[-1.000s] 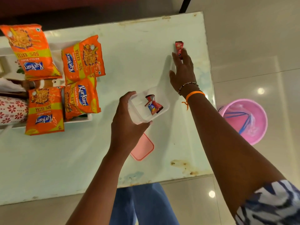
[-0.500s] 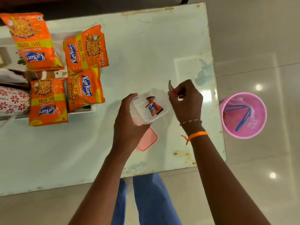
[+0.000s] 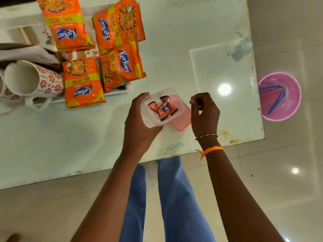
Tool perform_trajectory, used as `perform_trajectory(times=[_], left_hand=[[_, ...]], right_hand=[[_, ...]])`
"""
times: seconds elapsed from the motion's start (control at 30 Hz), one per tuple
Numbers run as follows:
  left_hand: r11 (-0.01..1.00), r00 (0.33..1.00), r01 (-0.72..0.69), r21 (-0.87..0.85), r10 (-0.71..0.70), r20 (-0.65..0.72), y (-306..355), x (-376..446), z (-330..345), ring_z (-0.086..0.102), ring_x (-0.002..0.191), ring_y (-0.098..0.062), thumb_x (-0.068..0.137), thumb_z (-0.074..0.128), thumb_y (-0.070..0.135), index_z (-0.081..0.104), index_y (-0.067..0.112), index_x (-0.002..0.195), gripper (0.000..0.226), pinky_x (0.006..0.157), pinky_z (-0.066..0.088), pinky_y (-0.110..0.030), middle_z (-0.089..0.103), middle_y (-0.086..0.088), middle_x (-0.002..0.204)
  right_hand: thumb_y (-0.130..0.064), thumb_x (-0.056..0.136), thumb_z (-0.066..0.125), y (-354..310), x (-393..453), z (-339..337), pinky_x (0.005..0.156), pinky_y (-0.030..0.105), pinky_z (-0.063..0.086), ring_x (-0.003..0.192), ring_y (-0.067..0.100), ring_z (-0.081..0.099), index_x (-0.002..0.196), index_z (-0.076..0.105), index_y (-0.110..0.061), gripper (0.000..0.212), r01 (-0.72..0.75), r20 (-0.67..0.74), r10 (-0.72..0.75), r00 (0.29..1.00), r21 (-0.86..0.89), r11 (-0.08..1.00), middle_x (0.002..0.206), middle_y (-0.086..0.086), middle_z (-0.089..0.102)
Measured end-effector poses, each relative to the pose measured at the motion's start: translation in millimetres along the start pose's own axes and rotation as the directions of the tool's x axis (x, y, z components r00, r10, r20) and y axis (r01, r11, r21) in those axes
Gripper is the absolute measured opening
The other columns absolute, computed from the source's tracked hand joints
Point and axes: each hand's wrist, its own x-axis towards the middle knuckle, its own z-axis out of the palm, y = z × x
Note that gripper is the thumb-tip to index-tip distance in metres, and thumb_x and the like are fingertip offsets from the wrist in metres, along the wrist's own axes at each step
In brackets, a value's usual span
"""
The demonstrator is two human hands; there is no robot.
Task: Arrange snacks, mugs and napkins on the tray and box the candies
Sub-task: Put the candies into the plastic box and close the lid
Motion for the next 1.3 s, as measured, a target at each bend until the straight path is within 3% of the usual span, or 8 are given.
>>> perform_trajectory(times=[0.17,0.33,0.57,0.7,0.83,0.93,1.1,1.3], left_hand=[[0.999,0.998,0.040,0.000,-0.040,-0.046,-32,-23,-39,0.040,0.118,0.000,0.059,0.085,0.017,0.040,0.017,0.132,0.086,0.098,0.040,-0.018,0.047,0.001,0.132],[0.996,0.997,0.068,-0.061,-0.069,-0.017,-62,-38,-67,0.043,0.127,-0.015,0.061,0.084,0.014,0.039,0.017,0.133,0.085,0.103,0.043,-0.035,0.045,-0.003,0.137],[0.949,0.990,0.132,-0.288,-0.139,-0.005,-80,-51,-93,0.048,0.118,-0.002,0.062,0.082,0.005,0.038,0.025,0.129,0.083,0.094,0.045,-0.013,0.045,0.027,0.120],[0.895,0.983,0.178,-0.409,-0.179,0.036,-88,-55,-108,0.052,0.111,0.009,0.061,0.080,0.000,0.041,0.024,0.125,0.079,0.086,0.049,-0.011,0.050,0.015,0.122],[0.848,0.977,0.212,-0.486,-0.197,0.082,-98,-58,-126,0.053,0.116,-0.003,0.062,0.079,-0.003,0.042,0.023,0.124,0.077,0.085,0.053,-0.018,0.053,0.013,0.123],[0.836,0.976,0.215,-0.504,-0.173,0.130,-106,-60,-139,0.053,0.117,-0.005,0.062,0.079,-0.001,0.043,0.029,0.122,0.077,0.079,0.054,-0.015,0.054,0.015,0.123],[0.841,0.970,0.216,-0.495,-0.127,0.208,-120,-64,-163,0.048,0.124,-0.009,0.060,0.081,0.004,0.039,0.033,0.129,0.086,0.093,0.053,-0.029,0.049,0.007,0.134],[0.835,0.963,0.219,-0.505,-0.100,0.252,-132,-69,-188,0.046,0.126,-0.011,0.059,0.082,0.011,0.037,0.044,0.129,0.089,0.099,0.049,-0.038,0.046,0.001,0.140]], right_hand=[[-0.028,0.074,0.070,19,-18,34,0.102,0.039,0.035,0.128,0.031,0.037,0.135,0.040,-0.016,0.068,0.106,0.355,0.067,0.932,-0.447,0.888,0.143,0.009,0.039],[-0.033,0.066,0.072,18,-32,49,0.096,0.044,0.037,0.122,0.035,0.041,0.138,0.033,-0.018,0.083,0.163,0.279,0.007,0.960,-0.581,0.797,0.139,0.011,0.041],[-0.015,0.059,0.068,-15,-55,31,0.091,0.034,0.049,0.111,0.031,0.047,0.134,0.031,-0.022,0.084,-0.122,0.187,0.092,0.978,0.158,0.980,0.119,0.012,0.037],[0.009,0.079,0.053,-33,-74,33,0.100,0.041,0.043,0.106,0.029,0.049,0.110,0.042,-0.023,0.046,-0.422,0.408,0.176,0.896,0.660,0.622,0.110,0.014,0.044],[0.010,0.071,0.059,-50,-96,58,0.096,0.031,0.040,0.109,0.023,0.047,0.097,0.046,-0.016,0.039,-0.587,0.611,0.097,0.785,0.685,0.433,0.107,0.004,0.049],[-0.012,0.049,0.082,-60,-109,74,0.091,0.028,0.048,0.115,0.023,0.045,0.105,0.048,-0.014,0.065,-0.625,0.723,-0.010,0.690,0.604,0.495,0.118,0.007,0.049],[0.005,0.068,0.059,-76,-117,92,0.098,0.035,0.048,0.119,0.021,0.047,0.126,0.041,-0.012,0.063,-0.502,0.827,-0.052,0.559,0.388,0.773,0.129,0.003,0.044],[-0.007,0.064,0.067,-85,-114,107,0.083,0.026,0.058,0.109,0.013,0.058,0.122,0.048,-0.025,0.064,-0.471,0.933,-0.069,0.353,0.241,0.849,0.127,-0.012,0.049]])
